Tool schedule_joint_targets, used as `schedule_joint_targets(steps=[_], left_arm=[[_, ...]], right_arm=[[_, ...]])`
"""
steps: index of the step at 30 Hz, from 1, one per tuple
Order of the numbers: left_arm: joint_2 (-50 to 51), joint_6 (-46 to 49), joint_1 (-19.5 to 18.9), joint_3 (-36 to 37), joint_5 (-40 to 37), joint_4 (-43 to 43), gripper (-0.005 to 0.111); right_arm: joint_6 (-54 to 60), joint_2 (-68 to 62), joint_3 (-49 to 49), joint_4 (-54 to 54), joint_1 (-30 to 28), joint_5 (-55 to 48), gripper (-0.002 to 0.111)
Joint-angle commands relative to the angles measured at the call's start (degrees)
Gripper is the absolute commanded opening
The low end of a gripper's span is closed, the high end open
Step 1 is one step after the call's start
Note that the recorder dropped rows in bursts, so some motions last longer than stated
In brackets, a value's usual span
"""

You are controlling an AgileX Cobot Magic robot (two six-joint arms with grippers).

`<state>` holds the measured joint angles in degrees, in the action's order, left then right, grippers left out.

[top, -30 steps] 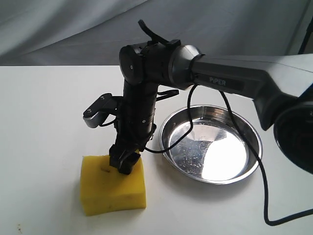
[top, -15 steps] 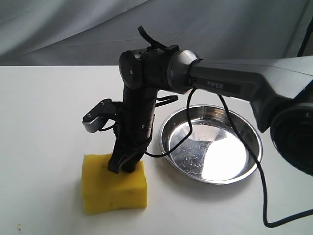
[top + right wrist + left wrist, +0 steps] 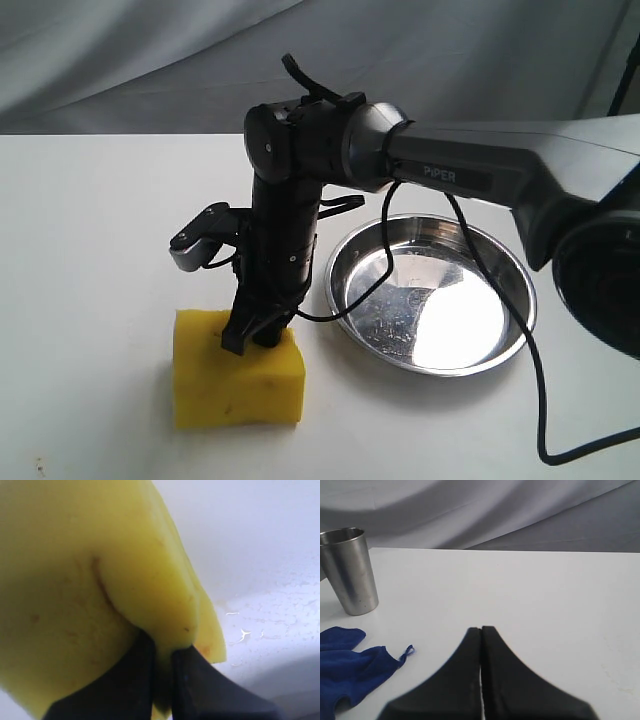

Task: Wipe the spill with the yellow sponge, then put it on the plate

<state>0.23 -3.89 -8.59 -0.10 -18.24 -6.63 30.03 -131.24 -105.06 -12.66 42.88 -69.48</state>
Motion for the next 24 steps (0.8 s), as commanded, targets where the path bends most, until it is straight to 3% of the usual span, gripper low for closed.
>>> schedule_joint_targets(steps=[1,12,24], left_arm=[[-0.23,-0.22,0.21,0.1,0.25,0.03,0.0],[-0.23,-0.22,0.21,0.1,0.25,0.03,0.0],[-0.23,-0.22,0.21,0.1,0.25,0.03,0.0]], right_arm=[[0.59,-0.53,0.67,2.06,0.02,-0.18,0.001],[-0.45,-0.53,0.67,2.06,0.02,1.69,0.0],[-7.21,-0.62,0.67,8.33,-0.1,12.57,0.0]])
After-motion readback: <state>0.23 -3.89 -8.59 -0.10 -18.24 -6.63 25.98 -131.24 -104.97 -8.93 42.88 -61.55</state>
